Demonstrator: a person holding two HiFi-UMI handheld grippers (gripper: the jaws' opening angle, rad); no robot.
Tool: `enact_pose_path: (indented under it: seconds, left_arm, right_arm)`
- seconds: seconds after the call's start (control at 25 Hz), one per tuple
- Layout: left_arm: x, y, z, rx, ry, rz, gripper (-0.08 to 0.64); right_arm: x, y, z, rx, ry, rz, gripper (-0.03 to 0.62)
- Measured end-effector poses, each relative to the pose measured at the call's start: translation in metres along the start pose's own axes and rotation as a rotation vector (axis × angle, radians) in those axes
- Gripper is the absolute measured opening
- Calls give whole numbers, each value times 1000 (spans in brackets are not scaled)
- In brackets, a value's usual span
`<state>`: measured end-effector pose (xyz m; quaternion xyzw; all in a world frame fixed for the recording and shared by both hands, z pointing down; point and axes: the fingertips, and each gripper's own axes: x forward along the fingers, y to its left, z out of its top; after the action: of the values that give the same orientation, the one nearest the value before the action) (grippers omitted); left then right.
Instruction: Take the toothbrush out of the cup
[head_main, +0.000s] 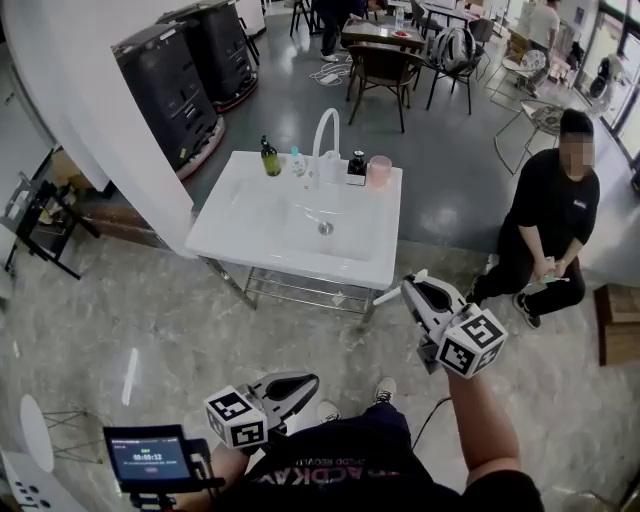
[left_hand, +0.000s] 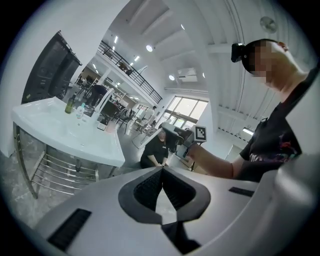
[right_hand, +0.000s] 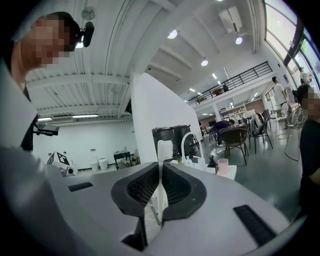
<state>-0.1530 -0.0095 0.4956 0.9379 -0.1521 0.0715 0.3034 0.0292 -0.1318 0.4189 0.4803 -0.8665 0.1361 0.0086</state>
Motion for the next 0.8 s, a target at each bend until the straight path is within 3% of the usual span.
enact_pose_path:
  seconds: [0.56, 0.8]
  left_arm:
    - [33, -46, 33, -15, 18, -77, 8]
    - [96, -59, 8, -10, 0, -62, 8]
  right_arm:
    - [-73, 52, -9, 93, 63, 26, 28]
    - [-114, 22, -48, 100, 91, 65, 28]
